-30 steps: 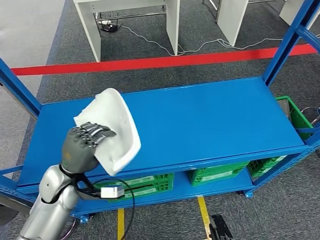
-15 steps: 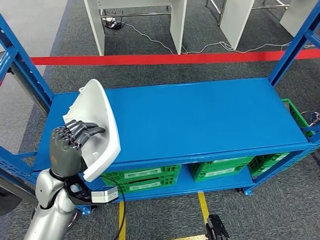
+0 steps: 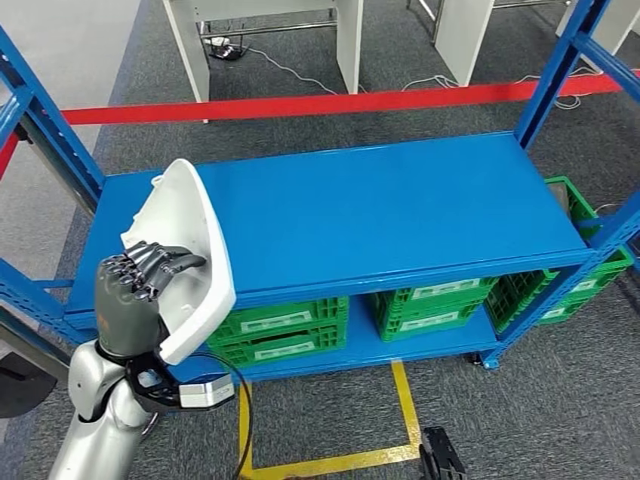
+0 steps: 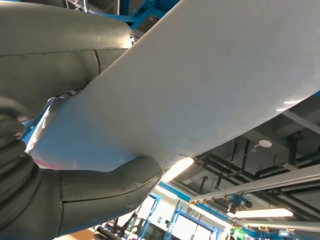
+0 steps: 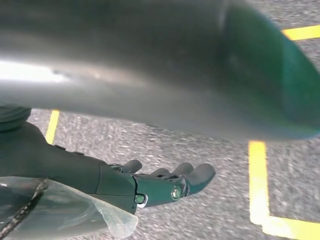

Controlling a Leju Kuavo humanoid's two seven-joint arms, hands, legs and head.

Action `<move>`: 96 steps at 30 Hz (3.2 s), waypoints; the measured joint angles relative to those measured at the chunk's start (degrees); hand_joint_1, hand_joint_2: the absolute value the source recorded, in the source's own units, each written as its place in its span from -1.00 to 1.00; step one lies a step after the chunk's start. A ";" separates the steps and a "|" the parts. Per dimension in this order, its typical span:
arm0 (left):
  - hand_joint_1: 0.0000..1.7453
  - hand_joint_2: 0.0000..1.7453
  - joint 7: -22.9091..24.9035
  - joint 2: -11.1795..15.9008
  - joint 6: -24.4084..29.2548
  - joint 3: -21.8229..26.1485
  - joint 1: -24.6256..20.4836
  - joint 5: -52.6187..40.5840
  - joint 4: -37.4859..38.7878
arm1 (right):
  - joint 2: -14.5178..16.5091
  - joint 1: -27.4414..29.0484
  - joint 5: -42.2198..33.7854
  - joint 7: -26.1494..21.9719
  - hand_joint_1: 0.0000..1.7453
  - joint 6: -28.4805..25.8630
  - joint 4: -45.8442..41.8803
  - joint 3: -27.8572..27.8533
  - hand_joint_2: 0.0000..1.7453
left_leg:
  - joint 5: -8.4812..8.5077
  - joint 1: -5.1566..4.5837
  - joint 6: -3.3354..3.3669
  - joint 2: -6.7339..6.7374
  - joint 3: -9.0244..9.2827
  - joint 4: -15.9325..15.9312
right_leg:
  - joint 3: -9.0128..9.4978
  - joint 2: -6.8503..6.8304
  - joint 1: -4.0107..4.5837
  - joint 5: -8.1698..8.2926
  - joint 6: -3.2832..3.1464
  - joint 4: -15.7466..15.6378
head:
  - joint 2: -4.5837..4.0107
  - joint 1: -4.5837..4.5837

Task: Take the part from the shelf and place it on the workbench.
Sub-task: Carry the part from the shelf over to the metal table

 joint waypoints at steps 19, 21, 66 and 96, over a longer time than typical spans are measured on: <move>1.00 1.00 0.08 -0.28 -0.03 0.21 0.24 0.12 -0.38 | 0.01 0.07 -0.01 -0.04 -1.00 0.07 0.15 0.05 -1.00 | 7.88 -0.43 3.44 0.35 7.07 -14.19 | -7.18 0.18 -0.21 -4.33 3.58 16.06 | 0.00 0.23; 1.00 1.00 1.69 -0.02 -0.19 -0.13 0.34 3.02 -0.38 | -0.01 -0.02 -0.19 -0.52 -1.00 -0.22 0.15 0.03 -1.00 | 8.76 -0.51 3.05 0.35 5.68 -13.69 | -1.21 0.18 -0.17 -2.33 3.33 8.22 | 0.00 0.26; 1.00 1.00 8.30 6.06 -0.13 -9.67 3.06 16.35 -1.52 | 0.04 1.27 -1.87 -3.53 -1.00 -1.54 1.32 -0.86 -1.00 | 2.51 0.18 0.19 0.25 2.29 -0.06 | 3.45 2.89 0.28 -2.58 0.28 -0.97 | 0.00 -0.02; 1.00 1.00 6.35 4.17 -0.17 -8.66 3.36 18.02 -0.26 | -0.81 1.36 -1.97 -4.15 -1.00 -3.37 1.57 -1.52 -1.00 | -3.60 0.37 0.59 0.68 2.23 3.93 | -1.69 2.70 0.54 0.76 0.11 0.22 | 0.00 0.39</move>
